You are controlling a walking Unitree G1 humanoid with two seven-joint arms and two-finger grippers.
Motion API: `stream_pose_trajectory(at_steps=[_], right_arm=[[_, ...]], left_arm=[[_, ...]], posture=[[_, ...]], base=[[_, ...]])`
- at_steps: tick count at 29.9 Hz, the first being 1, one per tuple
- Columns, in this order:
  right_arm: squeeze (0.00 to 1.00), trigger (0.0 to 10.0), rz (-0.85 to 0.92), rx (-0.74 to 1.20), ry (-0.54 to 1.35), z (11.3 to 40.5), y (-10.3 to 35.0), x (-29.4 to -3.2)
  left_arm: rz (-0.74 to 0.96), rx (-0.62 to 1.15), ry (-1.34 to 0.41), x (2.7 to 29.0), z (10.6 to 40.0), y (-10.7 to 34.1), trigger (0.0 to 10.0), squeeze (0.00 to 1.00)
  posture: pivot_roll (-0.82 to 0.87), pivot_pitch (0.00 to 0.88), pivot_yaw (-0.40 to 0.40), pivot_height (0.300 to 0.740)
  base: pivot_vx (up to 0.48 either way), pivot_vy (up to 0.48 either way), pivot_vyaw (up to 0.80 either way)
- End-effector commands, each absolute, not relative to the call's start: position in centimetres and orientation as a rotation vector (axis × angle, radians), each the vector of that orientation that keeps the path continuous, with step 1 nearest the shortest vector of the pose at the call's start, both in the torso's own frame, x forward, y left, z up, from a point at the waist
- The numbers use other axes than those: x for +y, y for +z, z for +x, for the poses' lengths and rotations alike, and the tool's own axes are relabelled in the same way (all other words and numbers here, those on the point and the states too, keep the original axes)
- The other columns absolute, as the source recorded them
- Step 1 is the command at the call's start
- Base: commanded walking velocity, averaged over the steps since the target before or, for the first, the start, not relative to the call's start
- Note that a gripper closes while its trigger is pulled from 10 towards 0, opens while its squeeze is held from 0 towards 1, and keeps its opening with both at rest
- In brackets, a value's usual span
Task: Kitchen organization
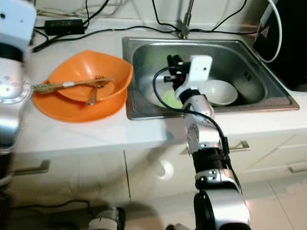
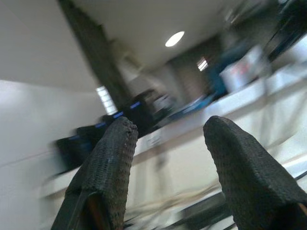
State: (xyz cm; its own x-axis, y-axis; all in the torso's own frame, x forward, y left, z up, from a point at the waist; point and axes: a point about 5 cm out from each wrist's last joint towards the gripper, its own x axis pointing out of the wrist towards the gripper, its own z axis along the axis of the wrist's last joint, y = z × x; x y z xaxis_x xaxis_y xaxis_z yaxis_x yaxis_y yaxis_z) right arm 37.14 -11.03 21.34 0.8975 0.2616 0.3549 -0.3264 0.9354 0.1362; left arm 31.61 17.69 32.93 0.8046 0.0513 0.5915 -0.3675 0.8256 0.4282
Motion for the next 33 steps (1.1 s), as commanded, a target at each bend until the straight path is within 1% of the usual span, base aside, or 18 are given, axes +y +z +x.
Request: stream_pose_trajectory(at_steps=[1, 3, 4, 5, 6, 8, 10, 17, 22, 24, 28, 33], right_arm=[[0.0, 10.0, 0.208, -0.375, 0.273, 37.0, 21.8, -12.0], [0.0, 10.0, 0.205, -0.398, 0.239, 36.9, 22.0, -12.7], [0.0, 10.0, 0.205, -0.398, 0.239, 36.9, 22.0, -12.7], [0.0, 10.0, 0.203, -0.418, 0.214, 36.8, 22.2, -13.2], [0.0, 10.0, 0.203, -0.428, 0.202, 36.7, 22.3, -13.4], [0.0, 10.0, 0.204, -0.434, 0.195, 36.7, 22.4, -13.5], [0.0, 10.0, 0.212, -0.452, 0.168, 36.7, 22.7, -14.0], [0.0, 10.0, 0.21, -0.48, 0.097, 36.3, 22.8, -14.8], [0.0, 10.0, 0.164, -0.504, 0.097, 36.1, 22.9, -14.5], [0.0, 10.0, 0.125, -0.516, 0.092, 36.0, 22.7, -14.2], [0.0, 10.0, 0.123, -0.545, 0.081, 35.8, 23.0, -14.0], [0.0, 10.0, 0.118, -0.566, 0.082, 35.7, 23.5, -13.9]], left_arm=[[0.532, -0.627, 0.213, 17.5, 31.7, 33.3, 10.0, 0.0], [0.388, -0.628, 0.091, 15.8, 32.2, 32.3, 10.0, 0.0], [0.388, -0.628, 0.091, 15.8, 32.2, 32.3, 10.0, 0.0], [0.266, -0.608, 0.003, 14.5, 32.7, 31.1, 10.0, 0.0], [0.227, -0.602, -0.032, 13.9, 32.8, 30.5, 10.0, 0.0], [0.204, -0.6, -0.054, 13.5, 32.9, 30.0, 10.0, 0.0], [0.136, -0.57, -0.099, 12.4, 33.2, 28.4, 10.0, 0.0], [0.033, -0.57, -0.133, 11.0, 33.7, 26.1, 10.0, 0.0], [0.026, -0.584, -0.139, 10.6, 34.0, 25.5, 10.0, 0.0], [0.026, -0.605, -0.134, 10.6, 34.0, 25.5, 10.0, 0.0], [0.039, -0.616, -0.13, 10.8, 34.2, 25.6, 10.0, 0.0], [0.008, -0.592, -0.124, 10.9, 34.4, 24.7, 10.0, 0.0]], posture=[[0.19, 0.023, -0.028, 0.74], [0.17, 0.013, -0.018, 0.74], [0.17, 0.013, -0.018, 0.74], [0.16, 0.01, -0.014, 0.74], [0.14, 0.003, -0.011, 0.74], [0.14, 0.003, -0.011, 0.74], [0.12, 0.0, -0.004, 0.74], [0.08, 0.0, -0.003, 0.74], [0.07, 0.0, -0.007, 0.74], [0.07, 0.0, -0.008, 0.74], [0.06, 0.0, -0.004, 0.74], [0.05, 0.0, -0.002, 0.74]], base=[[0.0, 0.0, 0.0], [0.0, 0.0, 0.0], [0.0, 0.0, 0.0], [0.0, 0.0, 0.0], [0.0, 0.0, 0.0], [0.0, 0.0, 0.0], [0.0, 0.0, 0.0], [0.0, 0.0, 0.0], [0.0, 0.0, 0.0], [0.0, 0.0, 0.0], [0.0, 0.0, 0.0], [0.0, 0.0, 0.0]])
